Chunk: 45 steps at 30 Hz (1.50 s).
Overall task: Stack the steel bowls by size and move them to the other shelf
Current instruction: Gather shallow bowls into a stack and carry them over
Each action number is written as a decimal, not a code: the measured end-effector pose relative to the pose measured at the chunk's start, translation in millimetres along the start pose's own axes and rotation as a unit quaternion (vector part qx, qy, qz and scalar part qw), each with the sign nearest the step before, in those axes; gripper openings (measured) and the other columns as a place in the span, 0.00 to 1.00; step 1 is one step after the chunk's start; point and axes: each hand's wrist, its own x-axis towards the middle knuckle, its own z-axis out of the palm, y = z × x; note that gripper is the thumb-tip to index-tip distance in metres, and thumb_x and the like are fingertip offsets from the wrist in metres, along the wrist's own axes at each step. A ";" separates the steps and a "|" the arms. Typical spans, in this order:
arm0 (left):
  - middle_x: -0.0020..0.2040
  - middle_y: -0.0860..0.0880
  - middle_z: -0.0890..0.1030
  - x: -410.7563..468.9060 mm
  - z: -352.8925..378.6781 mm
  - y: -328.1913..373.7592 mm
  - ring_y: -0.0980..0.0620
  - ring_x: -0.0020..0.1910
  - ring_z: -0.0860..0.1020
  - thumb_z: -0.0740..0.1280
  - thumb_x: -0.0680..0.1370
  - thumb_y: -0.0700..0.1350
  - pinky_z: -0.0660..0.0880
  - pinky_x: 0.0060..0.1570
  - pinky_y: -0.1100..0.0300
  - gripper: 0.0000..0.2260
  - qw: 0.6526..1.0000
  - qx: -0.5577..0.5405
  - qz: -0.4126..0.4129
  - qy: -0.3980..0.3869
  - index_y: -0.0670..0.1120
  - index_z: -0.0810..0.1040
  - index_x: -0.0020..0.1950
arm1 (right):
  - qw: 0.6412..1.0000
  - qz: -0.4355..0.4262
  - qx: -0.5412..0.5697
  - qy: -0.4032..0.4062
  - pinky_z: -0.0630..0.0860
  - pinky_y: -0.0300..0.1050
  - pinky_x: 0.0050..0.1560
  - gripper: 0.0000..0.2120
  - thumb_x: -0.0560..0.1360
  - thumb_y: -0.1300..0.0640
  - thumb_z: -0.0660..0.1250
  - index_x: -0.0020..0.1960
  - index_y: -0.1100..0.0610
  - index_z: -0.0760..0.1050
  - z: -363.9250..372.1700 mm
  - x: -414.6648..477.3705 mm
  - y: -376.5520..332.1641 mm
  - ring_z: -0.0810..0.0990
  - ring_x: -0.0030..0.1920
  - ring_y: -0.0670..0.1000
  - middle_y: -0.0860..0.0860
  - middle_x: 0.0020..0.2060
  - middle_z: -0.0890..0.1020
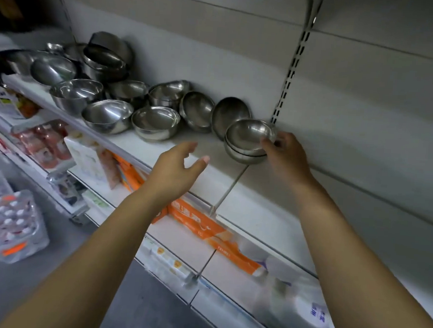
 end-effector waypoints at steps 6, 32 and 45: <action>0.59 0.44 0.83 38.9 18.4 12.9 0.48 0.50 0.86 0.67 0.84 0.51 0.85 0.46 0.58 0.19 0.965 -0.224 -0.111 -0.072 0.40 0.75 0.70 | 0.997 0.045 0.062 0.001 0.80 0.60 0.63 0.28 0.73 0.37 0.70 0.68 0.50 0.76 14.1 31.4 5.3 0.83 0.60 0.55 0.50 0.58 0.82; 0.37 0.46 0.87 103.4 -45.7 -31.8 0.48 0.34 0.86 0.70 0.77 0.38 0.83 0.34 0.61 0.08 0.967 -0.159 -0.062 -0.187 0.46 0.86 0.52 | 0.988 0.129 0.027 0.074 0.86 0.53 0.49 0.13 0.79 0.39 0.68 0.50 0.49 0.78 84.3 -42.3 -46.5 0.85 0.42 0.46 0.45 0.45 0.84; 0.50 0.44 0.87 121.8 -65.6 -50.0 0.44 0.48 0.87 0.67 0.83 0.41 0.86 0.47 0.49 0.09 0.948 -0.170 -0.106 -0.248 0.48 0.83 0.61 | 0.983 0.164 -0.029 0.071 0.78 0.38 0.27 0.21 0.82 0.45 0.67 0.60 0.63 0.76 68.6 40.8 -39.0 0.80 0.29 0.50 0.58 0.39 0.85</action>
